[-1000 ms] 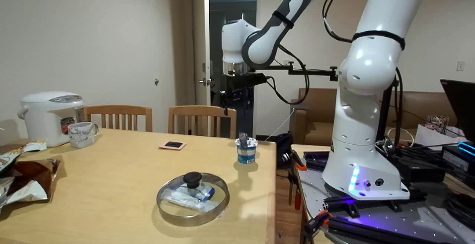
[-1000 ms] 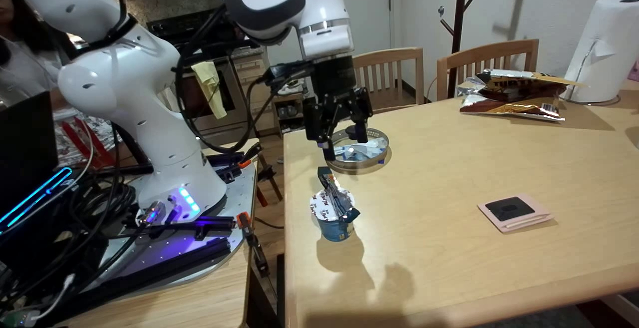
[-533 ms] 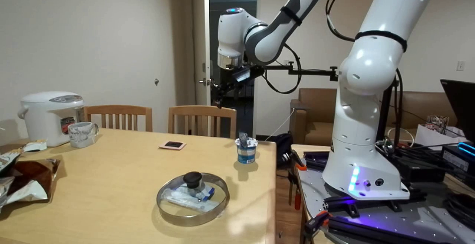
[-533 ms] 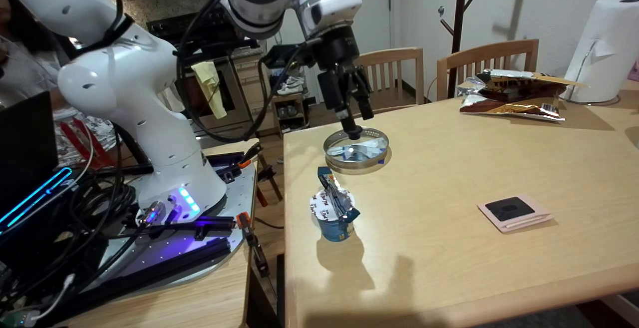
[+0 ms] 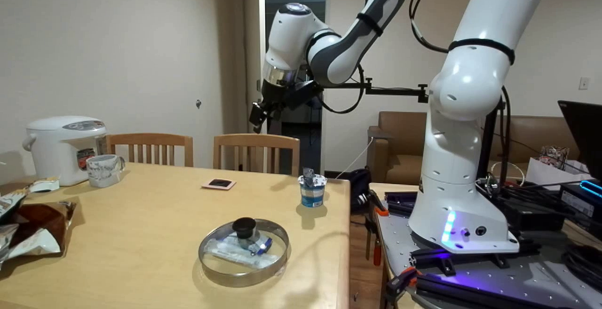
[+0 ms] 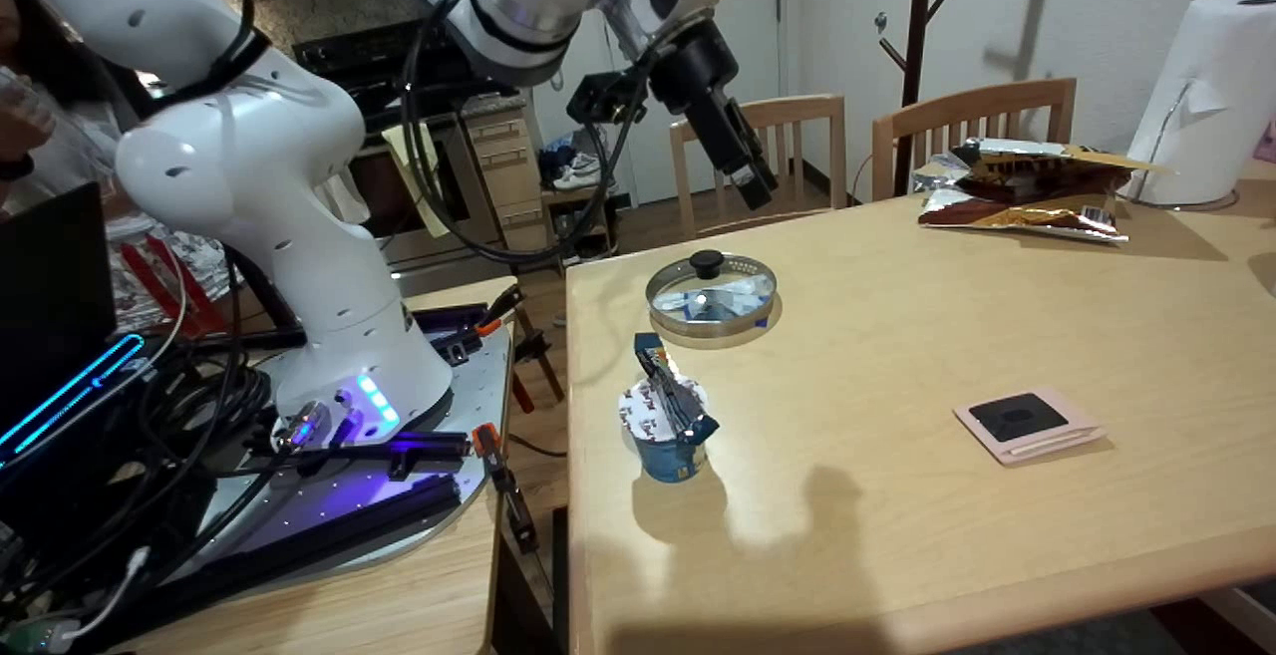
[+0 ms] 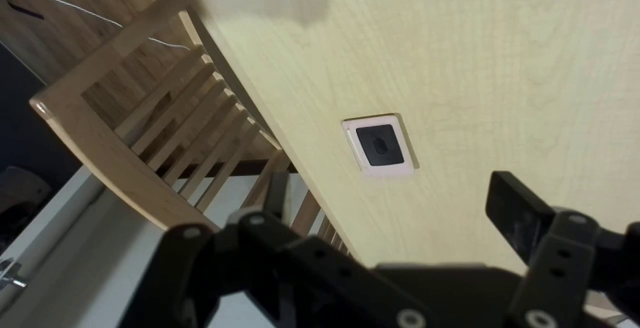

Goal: Place the blue and grey packet on top of the yoghurt

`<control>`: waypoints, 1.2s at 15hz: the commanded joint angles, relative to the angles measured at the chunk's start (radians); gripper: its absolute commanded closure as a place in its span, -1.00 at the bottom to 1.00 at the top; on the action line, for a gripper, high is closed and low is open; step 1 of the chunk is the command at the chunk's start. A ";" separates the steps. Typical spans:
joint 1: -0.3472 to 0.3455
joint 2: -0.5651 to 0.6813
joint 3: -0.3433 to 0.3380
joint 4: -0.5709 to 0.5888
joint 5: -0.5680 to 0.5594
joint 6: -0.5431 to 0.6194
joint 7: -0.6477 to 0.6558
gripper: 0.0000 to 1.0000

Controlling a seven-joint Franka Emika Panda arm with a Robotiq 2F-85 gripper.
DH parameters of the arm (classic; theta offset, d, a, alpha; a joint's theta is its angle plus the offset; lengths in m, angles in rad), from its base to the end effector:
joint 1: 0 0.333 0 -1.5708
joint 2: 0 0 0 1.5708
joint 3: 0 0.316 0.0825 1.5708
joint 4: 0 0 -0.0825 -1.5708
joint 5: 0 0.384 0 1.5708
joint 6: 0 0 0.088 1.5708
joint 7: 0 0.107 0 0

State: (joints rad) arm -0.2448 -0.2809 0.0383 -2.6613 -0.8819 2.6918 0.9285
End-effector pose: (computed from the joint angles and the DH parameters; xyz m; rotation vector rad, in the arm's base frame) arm 0.4203 -0.0626 0.3549 2.6553 -0.5182 0.6114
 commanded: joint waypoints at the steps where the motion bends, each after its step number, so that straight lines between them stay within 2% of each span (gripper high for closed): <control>1: -0.035 0.068 0.051 0.067 -0.098 -0.050 0.158 -1.00; 3: -0.030 0.114 0.070 0.104 -0.097 -0.158 0.208 -1.00; 4: 0.022 0.138 0.033 0.121 -0.074 -0.223 0.187 -1.00; 6: 0.067 0.190 0.012 0.154 0.009 -0.333 0.097 -1.00; 9: 0.117 0.251 -0.016 0.198 0.123 -0.421 -0.011 -1.00; 12: 0.143 0.283 -0.041 0.221 0.193 -0.411 -0.147 -1.00; 15: 0.145 0.287 -0.068 0.212 0.217 -0.303 -0.320 -1.00; 18: 0.144 0.297 -0.086 0.214 0.270 -0.260 -0.446 -1.00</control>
State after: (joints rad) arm -0.1082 0.0017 -0.0242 -2.4572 -0.6790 2.3936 0.6244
